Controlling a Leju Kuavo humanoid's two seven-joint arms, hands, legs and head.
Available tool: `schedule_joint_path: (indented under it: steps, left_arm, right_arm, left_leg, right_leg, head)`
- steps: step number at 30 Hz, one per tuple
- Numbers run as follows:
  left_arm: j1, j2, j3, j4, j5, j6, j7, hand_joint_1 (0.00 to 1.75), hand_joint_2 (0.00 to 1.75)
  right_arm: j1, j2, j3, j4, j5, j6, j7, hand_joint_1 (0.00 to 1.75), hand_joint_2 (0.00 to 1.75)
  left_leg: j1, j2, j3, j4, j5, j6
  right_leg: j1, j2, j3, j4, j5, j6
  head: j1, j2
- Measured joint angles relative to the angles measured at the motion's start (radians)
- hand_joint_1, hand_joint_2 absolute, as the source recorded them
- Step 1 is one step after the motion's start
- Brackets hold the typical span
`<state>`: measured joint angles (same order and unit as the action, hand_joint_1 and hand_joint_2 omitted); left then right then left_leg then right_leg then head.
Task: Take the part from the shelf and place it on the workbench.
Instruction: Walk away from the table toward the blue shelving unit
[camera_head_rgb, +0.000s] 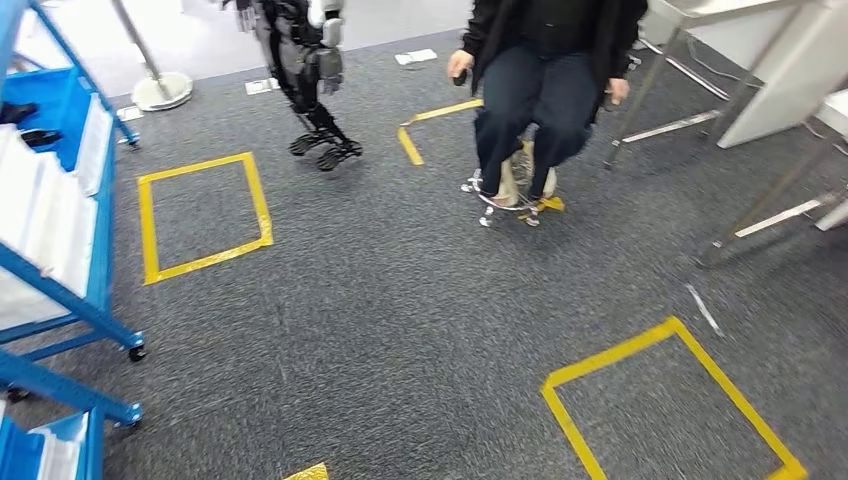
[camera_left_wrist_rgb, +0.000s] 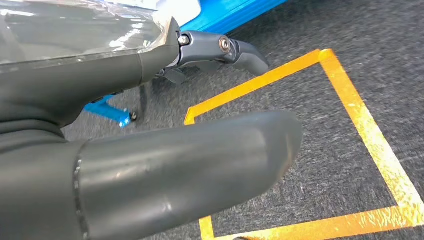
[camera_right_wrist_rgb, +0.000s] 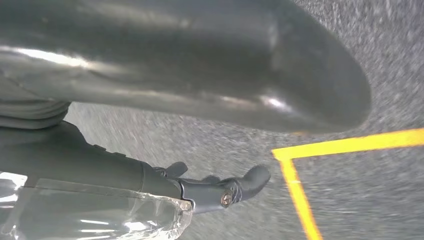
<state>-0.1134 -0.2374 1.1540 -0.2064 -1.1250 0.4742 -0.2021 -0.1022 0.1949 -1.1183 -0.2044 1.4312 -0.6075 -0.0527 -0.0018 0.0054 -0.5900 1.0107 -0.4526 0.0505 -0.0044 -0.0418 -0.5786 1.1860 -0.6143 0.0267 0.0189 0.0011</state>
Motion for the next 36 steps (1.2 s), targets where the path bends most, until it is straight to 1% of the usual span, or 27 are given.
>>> schedule_joint_path:
  steps: [1,2,3,4,5,6,7,8,10,11,13,14,15,16,17,18,19,21,23,25,26,28,30,32,33,34,36]
  left_arm:
    - [-0.001,0.000,0.000,0.000,-0.001,0.001,0.001,0.00,0.00]
    - [0.000,0.000,0.000,0.000,-0.002,0.000,0.001,0.00,0.00]
    - [0.001,0.000,0.000,0.000,-0.003,0.000,0.002,0.00,0.00]
    - [0.002,0.000,0.000,0.000,-0.003,0.001,0.003,0.00,0.00]
    - [0.002,0.000,0.000,0.000,-0.003,0.001,0.004,0.00,0.00]
    - [0.002,0.001,0.000,0.000,-0.002,0.002,0.006,0.00,0.00]
    - [0.002,0.001,0.001,0.000,0.000,0.004,0.008,0.00,0.00]
    - [0.002,0.002,0.002,0.000,0.003,0.006,0.009,0.00,0.00]
    - [0.004,0.003,0.007,0.000,0.009,0.012,0.009,0.00,0.00]
    - [0.005,0.004,0.009,0.000,0.011,0.014,0.009,0.00,0.00]
    - [0.006,0.004,0.013,0.000,0.013,0.018,0.009,0.00,0.00]
    - [0.005,0.004,0.014,0.000,0.015,0.019,0.009,0.00,0.00]
    - [0.005,0.004,0.015,0.000,0.016,0.019,0.009,0.00,0.00]
    - [0.005,0.004,0.016,0.000,0.017,0.019,0.009,0.00,0.00]
    - [0.005,0.004,0.018,0.000,0.018,0.019,0.009,0.00,0.00]
    - [0.006,0.004,0.019,0.000,0.019,0.020,0.009,0.00,0.00]
    - [0.007,0.005,0.021,0.000,0.020,0.021,0.010,0.00,0.00]
    - [0.006,0.005,0.023,0.000,0.021,0.025,0.012,0.00,0.00]
    - [0.003,0.005,0.025,0.000,0.024,0.033,0.018,0.00,0.00]
    - [0.002,0.006,0.028,0.000,0.027,0.041,0.024,0.00,0.00]
    - [0.003,0.006,0.029,0.000,0.028,0.045,0.026,0.00,0.00]
    - [0.003,0.006,0.031,0.000,0.029,0.050,0.029,0.00,0.00]
    - [0.001,0.006,0.032,0.000,0.030,0.052,0.030,0.00,0.00]
    - [0.000,0.005,0.034,0.000,0.029,0.052,0.029,0.00,0.00]
    - [0.001,0.005,0.035,0.000,0.029,0.052,0.029,0.00,0.00]
    - [0.001,0.005,0.035,0.000,0.029,0.051,0.029,0.00,0.00]
    - [0.002,0.006,0.037,0.000,0.028,0.052,0.029,0.00,0.00]
  right_arm:
    - [0.001,-0.001,0.002,0.000,0.000,0.000,0.003,0.00,0.00]
    - [0.003,-0.002,0.003,0.000,-0.002,0.000,0.004,0.00,0.00]
    - [0.004,-0.002,0.004,0.000,-0.003,0.000,0.005,0.00,0.00]
    - [0.004,-0.003,0.005,0.000,-0.002,0.000,0.006,0.00,0.00]
    - [0.004,-0.004,0.006,0.000,0.000,0.000,0.006,0.00,0.00]
    - [0.004,-0.005,0.008,0.000,0.004,0.000,0.007,0.00,0.00]
    - [0.003,-0.005,0.010,0.000,0.009,0.000,0.007,0.00,0.00]
    - [0.003,-0.006,0.012,0.001,0.013,0.001,0.007,0.00,0.00]
    - [0.001,-0.005,0.019,0.001,0.022,0.001,0.007,0.00,0.00]
    - [0.000,-0.005,0.022,0.001,0.025,0.002,0.007,0.00,0.00]
    - [0.000,-0.005,0.028,0.001,0.027,0.003,0.008,0.00,0.00]
    - [0.001,-0.006,0.030,0.001,0.028,0.003,0.008,0.00,0.00]
    - [0.003,-0.006,0.031,0.001,0.028,0.003,0.008,0.00,0.00]
    - [0.004,-0.007,0.031,0.001,0.028,0.003,0.008,0.00,0.00]
    - [0.005,-0.008,0.031,0.001,0.028,0.004,0.008,0.00,0.00]
    - [0.004,-0.008,0.033,0.001,0.029,0.004,0.008,0.00,0.00]
    - [0.004,-0.009,0.034,0.001,0.030,0.005,0.008,0.00,0.00]
    - [0.001,-0.008,0.040,0.001,0.037,0.010,0.008,0.00,0.00]
    - [-0.001,-0.007,0.046,0.001,0.046,0.014,0.012,0.00,0.00]
    - [-0.002,-0.005,0.053,0.001,0.053,0.015,0.016,0.00,0.00]
    - [-0.003,-0.004,0.056,0.001,0.056,0.016,0.018,0.00,0.00]
    - [-0.006,-0.003,0.062,0.001,0.059,0.017,0.019,0.00,0.00]
    - [-0.004,-0.003,0.063,0.001,0.059,0.019,0.022,0.00,0.00]
    - [-0.001,-0.003,0.064,0.001,0.057,0.020,0.025,0.00,0.00]
    - [0.001,-0.004,0.064,0.001,0.056,0.021,0.027,0.00,0.00]
    - [0.001,-0.004,0.064,0.001,0.055,0.023,0.028,0.00,0.00]
    - [0.001,-0.005,0.064,0.002,0.055,0.027,0.030,0.00,0.00]
  left_leg:
    - [0.003,-0.024,-0.001,-0.003,0.005,0.007]
    - [0.003,-0.040,-0.001,-0.003,0.006,0.007]
    - [0.003,-0.055,0.000,-0.002,0.007,0.006]
    - [0.004,-0.070,0.001,-0.002,0.007,0.004]
    - [0.005,-0.084,0.001,-0.001,0.008,0.001]
    - [0.003,-0.097,0.001,0.001,0.009,-0.003]
    - [0.002,-0.106,-0.001,0.003,0.010,-0.008]
    - [0.001,-0.114,-0.004,0.003,0.011,-0.014]
    - [0.002,-0.126,-0.009,0.002,0.016,-0.025]
    - [0.003,-0.117,-0.013,0.006,0.013,-0.030]
    - [0.003,-0.071,-0.039,0.061,-0.025,-0.037]
    - [0.003,-0.042,-0.066,0.121,-0.060,-0.040]
    - [0.004,-0.026,-0.099,0.192,-0.096,-0.043]
    - [0.006,-0.018,-0.128,0.255,-0.122,-0.045]
    - [0.007,-0.015,-0.144,0.292,-0.132,-0.046]
    - [0.008,-0.011,-0.139,0.288,-0.122,-0.046]
    - [0.008,-0.005,-0.113,0.244,-0.096,-0.043]
    - [0.002,0.031,-0.031,0.100,-0.041,-0.035]
    - [-0.007,0.058,0.014,0.015,-0.021,-0.025]
    - [-0.013,0.044,0.013,0.005,-0.021,-0.015]
    - [-0.012,0.034,0.015,-0.001,-0.017,-0.010]
    - [-0.004,0.013,0.021,-0.014,-0.006,0.001]
    - [0.000,-0.009,0.021,-0.019,0.000,0.008]
    - [0.001,-0.037,0.019,-0.019,0.002,0.008]
    - [0.002,-0.051,0.019,-0.018,0.002,0.008]
    - [0.004,-0.065,0.020,-0.017,0.002,0.006]
    - [0.007,-0.093,0.020,-0.010,0.001,-0.003]
  right_leg:
    - [-0.002,0.033,-0.041,0.085,-0.034,0.001]
    - [-0.003,0.036,-0.056,0.112,-0.037,0.005]
    - [-0.005,0.038,-0.051,0.096,-0.022,0.013]
    - [-0.008,0.044,-0.027,0.039,0.008,0.023]
    - [-0.013,0.063,0.008,-0.040,0.042,0.032]
    - [-0.016,0.082,0.037,-0.110,0.070,0.037]
    - [-0.018,0.097,0.056,-0.157,0.088,0.036]
    - [-0.018,0.107,0.064,-0.179,0.096,0.031]
    - [-0.015,0.092,0.066,-0.179,0.101,0.015]
    - [-0.016,0.083,0.067,-0.181,0.105,0.008]
    - [-0.018,0.059,0.067,-0.184,0.109,-0.009]
    - [-0.016,0.046,0.067,-0.184,0.109,-0.015]
    - [-0.013,0.032,0.065,-0.184,0.109,-0.020]
    - [-0.010,0.017,0.064,-0.184,0.108,-0.022]
    - [-0.007,0.003,0.063,-0.183,0.107,-0.023]
    - [-0.006,-0.010,0.062,-0.183,0.107,-0.023]
    - [-0.005,-0.021,0.063,-0.183,0.107,-0.023]
    - [-0.001,-0.041,0.066,-0.183,0.104,-0.022]
    - [0.005,-0.058,0.068,-0.182,0.100,-0.016]
    - [0.006,-0.076,0.072,-0.185,0.098,-0.008]
    - [0.006,-0.075,0.072,-0.183,0.096,-0.003]
    - [0.004,-0.032,0.054,-0.140,0.070,0.001]
    - [-0.001,0.023,-0.004,-0.016,0.014,-0.001]
    - [-0.005,0.036,-0.062,0.101,-0.025,0.004]
    - [-0.008,0.037,-0.067,0.109,-0.020,0.012]
    - [-0.012,0.039,-0.053,0.076,0.002,0.024]
    - [-0.024,0.070,0.011,-0.069,0.064,0.048]
  head:
    - [0.000,0.000]
    - [0.000,0.000]
    - [0.000,0.000]
    - [0.000,0.000]
    - [0.001,0.000]
    - [0.001,0.000]
    - [0.001,0.000]
    - [0.000,0.000]
    - [-0.001,0.000]
    - [-0.002,0.000]
    - [-0.006,0.000]
    - [-0.008,0.000]
    - [-0.010,0.000]
    - [-0.011,0.000]
    - [-0.010,0.000]
    - [-0.011,0.000]
    - [-0.011,0.000]
    - [-0.011,0.000]
    - [-0.010,0.000]
    - [-0.009,0.000]
    - [-0.010,0.000]
    - [-0.009,0.000]
    - [-0.008,0.000]
    - [-0.007,0.000]
    - [-0.007,0.000]
    - [-0.008,0.000]
    - [-0.007,0.000]
